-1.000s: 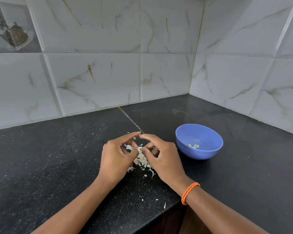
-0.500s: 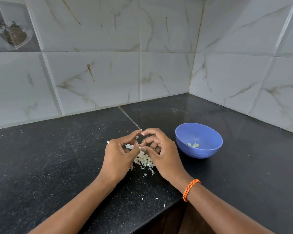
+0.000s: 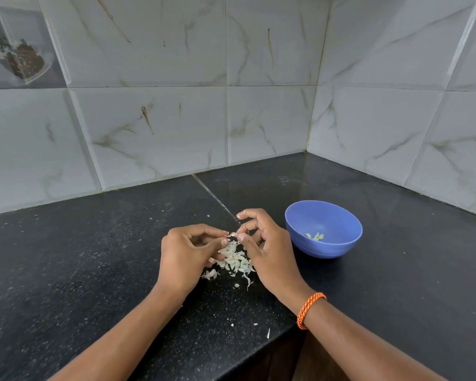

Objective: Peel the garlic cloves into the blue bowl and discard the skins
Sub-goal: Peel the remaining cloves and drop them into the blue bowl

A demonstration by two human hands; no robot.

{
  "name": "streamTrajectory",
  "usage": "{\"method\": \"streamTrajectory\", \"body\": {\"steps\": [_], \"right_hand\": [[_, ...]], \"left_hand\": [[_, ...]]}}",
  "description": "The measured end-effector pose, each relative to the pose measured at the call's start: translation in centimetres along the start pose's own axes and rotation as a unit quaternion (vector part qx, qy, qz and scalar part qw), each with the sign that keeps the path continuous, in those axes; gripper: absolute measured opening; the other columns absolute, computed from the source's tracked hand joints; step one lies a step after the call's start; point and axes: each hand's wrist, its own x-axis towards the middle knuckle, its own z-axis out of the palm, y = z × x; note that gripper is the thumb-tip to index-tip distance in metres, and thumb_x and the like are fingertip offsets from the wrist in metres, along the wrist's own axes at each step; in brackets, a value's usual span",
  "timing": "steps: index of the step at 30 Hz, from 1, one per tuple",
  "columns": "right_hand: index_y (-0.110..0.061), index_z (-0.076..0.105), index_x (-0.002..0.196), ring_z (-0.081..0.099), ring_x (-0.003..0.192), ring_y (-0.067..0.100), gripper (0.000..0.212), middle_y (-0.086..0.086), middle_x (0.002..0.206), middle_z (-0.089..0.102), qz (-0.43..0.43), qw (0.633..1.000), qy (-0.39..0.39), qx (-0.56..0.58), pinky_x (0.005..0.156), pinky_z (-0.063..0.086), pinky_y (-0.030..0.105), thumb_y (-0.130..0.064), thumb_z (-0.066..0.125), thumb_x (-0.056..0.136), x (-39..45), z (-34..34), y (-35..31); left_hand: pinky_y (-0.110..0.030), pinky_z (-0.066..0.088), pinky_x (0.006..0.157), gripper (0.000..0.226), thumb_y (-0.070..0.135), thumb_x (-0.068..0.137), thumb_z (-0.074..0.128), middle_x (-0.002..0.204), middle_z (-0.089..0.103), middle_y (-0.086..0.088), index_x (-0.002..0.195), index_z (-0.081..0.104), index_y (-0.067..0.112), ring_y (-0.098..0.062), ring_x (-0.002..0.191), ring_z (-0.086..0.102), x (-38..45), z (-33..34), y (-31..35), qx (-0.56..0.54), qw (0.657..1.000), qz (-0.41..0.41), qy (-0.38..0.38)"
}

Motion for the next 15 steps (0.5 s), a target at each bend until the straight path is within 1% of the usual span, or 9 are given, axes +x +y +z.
{"method": "streamTrajectory", "body": {"steps": [2, 5, 6, 7, 8, 9, 10, 13, 15], "right_hand": [[-0.033, 0.063, 0.128, 0.068, 0.074, 0.017, 0.035, -0.015, 0.096, 0.070, 0.001, 1.000, -0.003, 0.002, 0.068, 0.062, 0.041, -0.013, 0.070, 0.101, 0.00, 0.02, -0.05], [-0.032, 0.064, 0.128, 0.069, 0.077, 0.016, 0.033, -0.013, 0.097, 0.072, -0.007, 1.000, -0.004, 0.004, 0.068, 0.057, 0.028, -0.015, 0.071, 0.101, -0.10, -0.04, -0.43], [-0.031, 0.064, 0.128, 0.069, 0.078, 0.016, 0.032, -0.013, 0.097, 0.072, -0.012, 1.000, -0.004, 0.002, 0.068, 0.055, 0.024, -0.015, 0.070, 0.102, -0.16, -0.06, -0.58], [-0.031, 0.064, 0.128, 0.069, 0.079, 0.015, 0.031, -0.013, 0.097, 0.072, -0.018, 1.000, -0.003, -0.003, 0.067, 0.054, 0.022, -0.015, 0.070, 0.102, -0.18, -0.08, -0.67], [-0.031, 0.064, 0.129, 0.069, 0.079, 0.015, 0.032, -0.013, 0.096, 0.072, -0.022, 1.000, -0.003, -0.009, 0.068, 0.055, 0.023, -0.015, 0.071, 0.102, -0.18, -0.08, -0.68], [-0.031, 0.064, 0.129, 0.069, 0.079, 0.014, 0.033, -0.013, 0.096, 0.072, -0.025, 1.000, -0.003, -0.017, 0.069, 0.056, 0.025, -0.015, 0.071, 0.101, -0.19, -0.05, -0.66], [-0.032, 0.063, 0.130, 0.069, 0.078, 0.014, 0.035, -0.014, 0.095, 0.071, -0.028, 0.999, -0.004, -0.025, 0.070, 0.057, 0.028, -0.015, 0.072, 0.101, -0.18, 0.02, -0.64], [-0.034, 0.062, 0.130, 0.068, 0.074, 0.016, 0.039, -0.015, 0.093, 0.070, -0.030, 0.999, -0.015, -0.034, 0.071, 0.058, 0.036, -0.014, 0.075, 0.099, -0.17, 0.26, -0.58], [-0.034, 0.062, 0.128, 0.068, 0.073, 0.016, 0.036, -0.015, 0.092, 0.070, -0.032, 0.999, -0.016, -0.031, 0.070, 0.059, 0.038, -0.018, 0.076, 0.099, -0.15, 0.30, -0.53]], "left_hand": [[-0.032, 0.058, 0.056, 0.011, 0.018, 0.084, 0.092, 0.070, 0.078, -0.009, 0.084, 0.082, 0.013, -0.030, 0.067, 0.079, -0.12, -0.10, 0.39, -0.014, 1.000, -0.002, 0.022], [-0.038, 0.061, 0.053, 0.035, 0.031, 0.085, 0.091, 0.063, 0.073, -0.013, 0.074, 0.072, 0.004, -0.032, 0.058, 0.075, -0.23, -0.16, 0.72, -0.009, 0.998, -0.001, 0.056], [-0.040, 0.062, 0.055, 0.033, 0.032, 0.089, 0.088, 0.066, 0.074, -0.012, 0.076, 0.073, 0.006, -0.031, 0.058, 0.075, -0.29, -0.10, 0.78, 0.001, 0.999, 0.003, 0.050], [-0.041, 0.063, 0.057, 0.024, 0.031, 0.094, 0.083, 0.073, 0.076, -0.009, 0.083, 0.077, 0.011, -0.029, 0.060, 0.076, -0.32, 0.01, 0.77, 0.009, 0.999, 0.011, 0.033], [-0.041, 0.063, 0.060, 0.012, 0.027, 0.098, 0.080, 0.081, 0.079, -0.004, 0.092, 0.081, 0.017, -0.026, 0.063, 0.077, -0.37, 0.15, 0.72, 0.010, 1.000, 0.019, 0.010], [-0.040, 0.063, 0.061, 0.005, 0.024, 0.099, 0.078, 0.089, 0.081, 0.000, 0.100, 0.082, 0.021, -0.024, 0.065, 0.078, -0.46, 0.24, 0.70, 0.010, 1.000, 0.025, -0.010], [-0.040, 0.063, 0.061, 0.007, 0.022, 0.099, 0.078, 0.092, 0.082, 0.003, 0.103, 0.083, 0.023, -0.023, 0.066, 0.079, -0.48, 0.33, 0.63, 0.012, 0.999, 0.028, -0.020], [-0.043, 0.061, 0.060, 0.005, 0.021, 0.098, 0.080, 0.087, 0.082, 0.003, 0.095, 0.084, 0.022, -0.021, 0.064, 0.078, -0.31, 0.26, 0.39, 0.040, 0.999, 0.029, -0.024], [-0.044, 0.060, 0.059, 0.007, 0.021, 0.098, 0.080, 0.081, 0.080, 0.001, 0.091, 0.083, 0.023, -0.021, 0.062, 0.076, -0.15, 0.23, 0.14, 0.053, 0.998, 0.029, -0.017]]}}
